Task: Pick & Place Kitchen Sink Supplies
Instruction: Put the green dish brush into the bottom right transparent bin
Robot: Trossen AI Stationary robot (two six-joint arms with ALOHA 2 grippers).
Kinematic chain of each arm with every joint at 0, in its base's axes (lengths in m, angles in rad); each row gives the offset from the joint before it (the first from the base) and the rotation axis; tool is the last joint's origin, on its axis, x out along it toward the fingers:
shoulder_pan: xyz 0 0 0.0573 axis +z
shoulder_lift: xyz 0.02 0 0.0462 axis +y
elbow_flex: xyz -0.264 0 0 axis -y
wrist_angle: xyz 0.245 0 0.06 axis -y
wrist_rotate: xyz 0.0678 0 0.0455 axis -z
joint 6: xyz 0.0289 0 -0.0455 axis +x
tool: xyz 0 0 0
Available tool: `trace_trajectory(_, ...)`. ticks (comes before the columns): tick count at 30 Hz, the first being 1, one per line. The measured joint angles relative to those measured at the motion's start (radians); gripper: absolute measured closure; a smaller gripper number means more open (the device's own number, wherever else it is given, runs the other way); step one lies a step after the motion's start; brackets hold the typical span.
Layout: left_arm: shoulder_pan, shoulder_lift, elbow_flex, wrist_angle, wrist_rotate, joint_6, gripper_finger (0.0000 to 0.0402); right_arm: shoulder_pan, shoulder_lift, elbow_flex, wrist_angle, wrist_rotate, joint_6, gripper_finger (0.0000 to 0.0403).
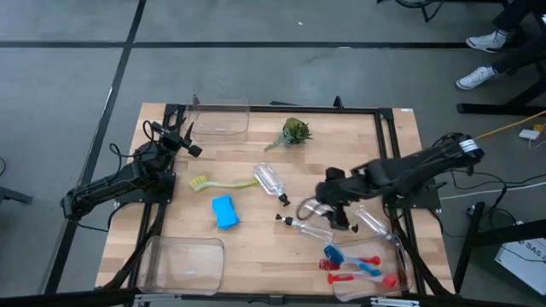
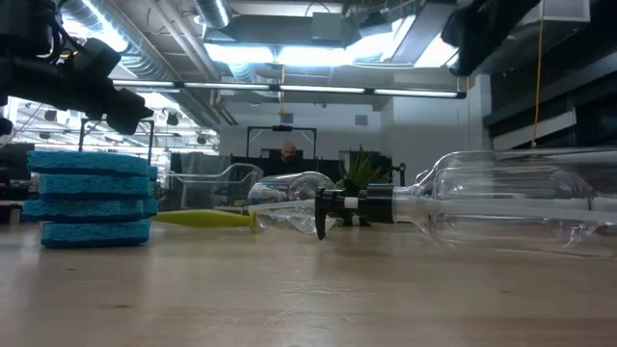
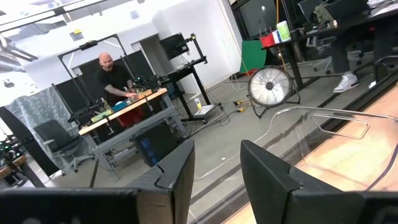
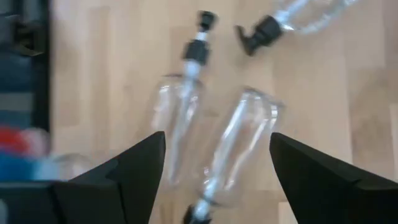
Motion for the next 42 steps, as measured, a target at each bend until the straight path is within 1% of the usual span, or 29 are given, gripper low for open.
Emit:
trace_trajectory(4,0.0,0.0,0.0,0.0,0.0,0.0,0.0276,-0.08,0.074,0.0,0.007,-0.001,0.034,0.0116)
trace_trajectory(6,0.0,0.0,0.0,0.0,0.0,0.0,0.0277,-0.116,0.108,0.0,0.01,-0.008,0.083,0.0116)
trace_trajectory(10,0.0,0.0,0.0,0.0,0.0,0.0,0.0277,-0.171,0.16,0.018,0.009,-0.062,0.16,0.0116)
trace_trajectory(14,0.0,0.0,0.0,0.0,0.0,0.0,0.0277,-0.196,0.205,0.077,0.007,-0.113,0.196,0.0116)
trace_trajectory(18,0.0,0.0,0.0,0.0,0.0,0.0,0.0277,-0.201,0.237,0.17,0.008,-0.11,0.155,0.0116)
trace_trajectory(23,0.0,0.0,0.0,0.001,0.0,0.0,0.0276,-0.202,0.28,0.252,0.001,-0.053,0.101,0.0116)
trace_trajectory(25,0.0,0.0,0.0,0.001,0.0,0.0,0.0277,-0.208,0.303,0.271,0.0,-0.046,0.083,0.0116)
trace_trajectory(33,0.0,0.0,0.0,0.0,0.0,0.0,0.0277,-0.266,0.383,0.312,0.028,-0.044,0.08,0.0116)
trace_trajectory(42,0.0,0.0,0.0,0.001,0.0,0.0,0.0277,-0.289,0.381,0.313,0.154,-0.019,-0.002,0.0116)
